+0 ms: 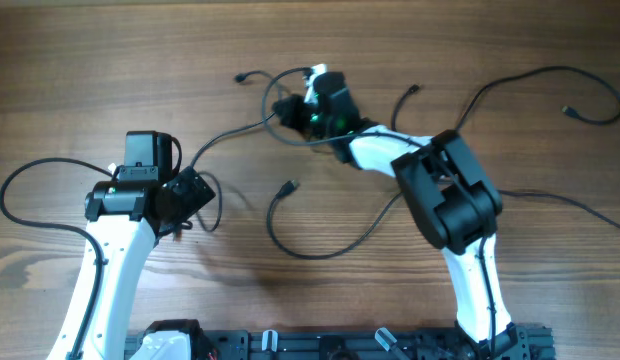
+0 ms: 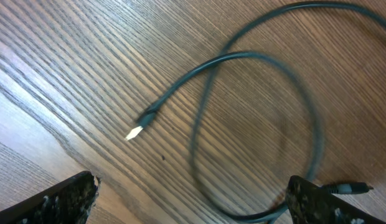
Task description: Untangle cables
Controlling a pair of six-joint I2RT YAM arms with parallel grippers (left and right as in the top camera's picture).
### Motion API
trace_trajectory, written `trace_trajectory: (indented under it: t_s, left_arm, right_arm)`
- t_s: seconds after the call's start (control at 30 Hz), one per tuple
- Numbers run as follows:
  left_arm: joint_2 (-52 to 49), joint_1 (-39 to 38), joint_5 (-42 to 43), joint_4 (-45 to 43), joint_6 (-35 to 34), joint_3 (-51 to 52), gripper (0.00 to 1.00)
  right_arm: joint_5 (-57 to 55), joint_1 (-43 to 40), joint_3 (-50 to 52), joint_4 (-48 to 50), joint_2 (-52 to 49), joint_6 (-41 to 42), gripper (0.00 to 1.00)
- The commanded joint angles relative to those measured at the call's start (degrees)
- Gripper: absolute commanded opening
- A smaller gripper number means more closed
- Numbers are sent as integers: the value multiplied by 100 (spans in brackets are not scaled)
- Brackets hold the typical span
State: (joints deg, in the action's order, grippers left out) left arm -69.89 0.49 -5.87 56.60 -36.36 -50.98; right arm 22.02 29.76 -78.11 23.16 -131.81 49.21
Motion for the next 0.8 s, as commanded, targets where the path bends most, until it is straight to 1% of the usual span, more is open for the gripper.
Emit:
trace_trajectory:
  t_s: [0.0,0.13,0.23,0.37,0.47,0.53,0.57,0.6,0.63,0.67,0.77]
  left_arm:
    - [-26,42,50,9,-11,9,100]
    - [-26,37,50,4,-13,9,100]
    - [-50,37,109,-26,-20,9,100]
    - [-321,37,579,-127,-337,9,100]
    - [-715,-70,1088,-538,-177,9,100]
    - [-1012,-225,1561,-1064,-192,9,100]
    - [-1078,-247,1635,-1231,-367,9,100]
    - [-1115,-251,1633,-1320,-684,9,100]
    - [-1134,-251,1633,-1403,-1067,9,100]
    - [-1150,-251,1635,-1565,-1676,9,100]
    - [-1152,-264,1635,-2074,-2557,9,100]
  right_arm:
    - [28,-415,-22,11,247,-284,5]
    - [205,-852,-22,17,293,-271,5]
    - [424,-997,-22,17,293,-299,5]
    - [446,-1008,-22,17,293,-422,4]
    - [509,-1008,-22,15,293,-420,4]
    - [592,-1008,-22,-7,293,-422,4]
    - [636,-1008,-22,-9,293,-424,5]
    - [671,-1008,-22,-11,293,-422,4]
    - [702,-1008,-22,-11,293,-424,4]
    - [719,-1005,-22,-11,293,-422,5]
    - [728,-990,-22,-11,293,-420,5]
